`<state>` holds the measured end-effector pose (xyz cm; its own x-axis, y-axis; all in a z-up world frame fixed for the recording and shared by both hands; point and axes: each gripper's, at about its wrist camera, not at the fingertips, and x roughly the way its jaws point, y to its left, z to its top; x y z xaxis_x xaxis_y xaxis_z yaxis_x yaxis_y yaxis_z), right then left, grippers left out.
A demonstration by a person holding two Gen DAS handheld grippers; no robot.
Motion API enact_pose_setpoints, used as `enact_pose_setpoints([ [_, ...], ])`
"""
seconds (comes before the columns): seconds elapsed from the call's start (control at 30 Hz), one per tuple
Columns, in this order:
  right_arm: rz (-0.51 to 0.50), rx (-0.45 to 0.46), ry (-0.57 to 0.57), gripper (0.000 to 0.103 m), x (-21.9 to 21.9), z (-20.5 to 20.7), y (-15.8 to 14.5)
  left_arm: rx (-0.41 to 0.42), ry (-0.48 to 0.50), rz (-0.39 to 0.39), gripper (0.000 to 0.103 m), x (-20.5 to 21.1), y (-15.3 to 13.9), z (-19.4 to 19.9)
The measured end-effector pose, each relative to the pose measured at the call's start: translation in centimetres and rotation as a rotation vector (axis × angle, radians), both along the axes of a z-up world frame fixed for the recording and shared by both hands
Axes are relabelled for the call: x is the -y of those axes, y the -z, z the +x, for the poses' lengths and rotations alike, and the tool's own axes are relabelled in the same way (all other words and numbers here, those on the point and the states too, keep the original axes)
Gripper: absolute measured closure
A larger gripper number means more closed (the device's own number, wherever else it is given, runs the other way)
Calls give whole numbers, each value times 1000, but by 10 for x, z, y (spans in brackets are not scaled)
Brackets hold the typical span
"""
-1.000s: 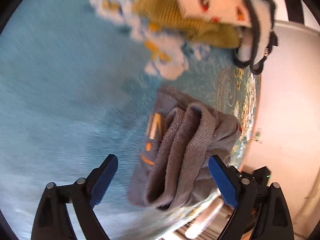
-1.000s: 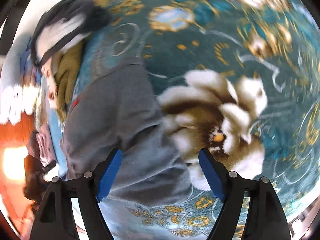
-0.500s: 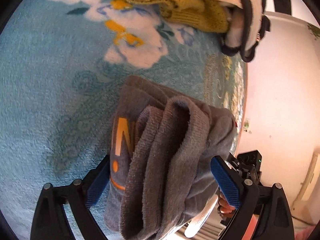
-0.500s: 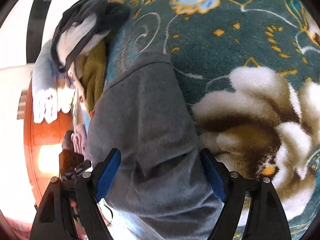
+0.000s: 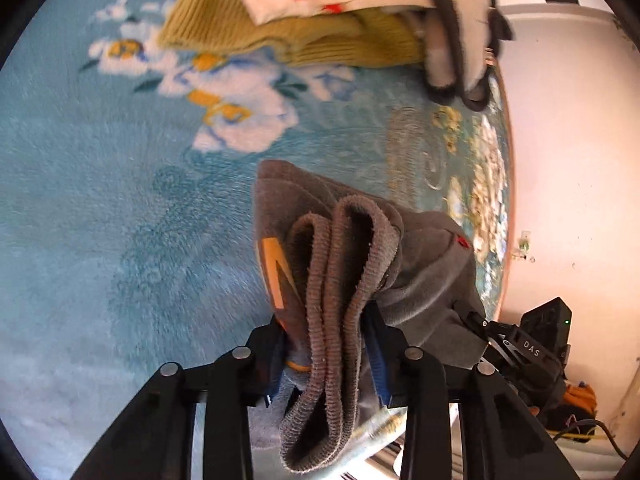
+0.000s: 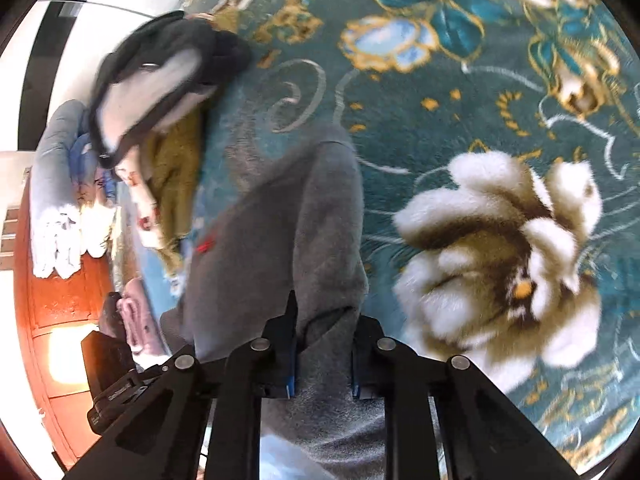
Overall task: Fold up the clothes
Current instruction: 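Carry the folded grey pants with both grippers toward the pink towel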
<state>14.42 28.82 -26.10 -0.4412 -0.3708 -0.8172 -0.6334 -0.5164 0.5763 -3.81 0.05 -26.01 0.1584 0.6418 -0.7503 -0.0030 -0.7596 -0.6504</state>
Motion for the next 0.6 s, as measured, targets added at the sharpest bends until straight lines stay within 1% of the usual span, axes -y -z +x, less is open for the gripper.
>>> enact_pose_setpoints([
  [0.1, -2, -20, 9, 84, 11, 10, -31, -32, 5, 22, 66, 14, -35, 9],
  [0.17, -3, -40, 13, 84, 17, 23, -52, -48, -13, 37, 66, 28, -59, 17],
  [0.3, -13, -65, -23, 84, 37, 32, -93, -85, -60, 39, 66, 56, -101, 38],
  [0.43, -18, -77, -132, 84, 58, 28, -133, -125, -161, 48, 66, 96, -148, 70],
  [0.6, 8, -161, -336, 84, 92, 19, -185, -204, -334, 41, 66, 135, -196, 118],
])
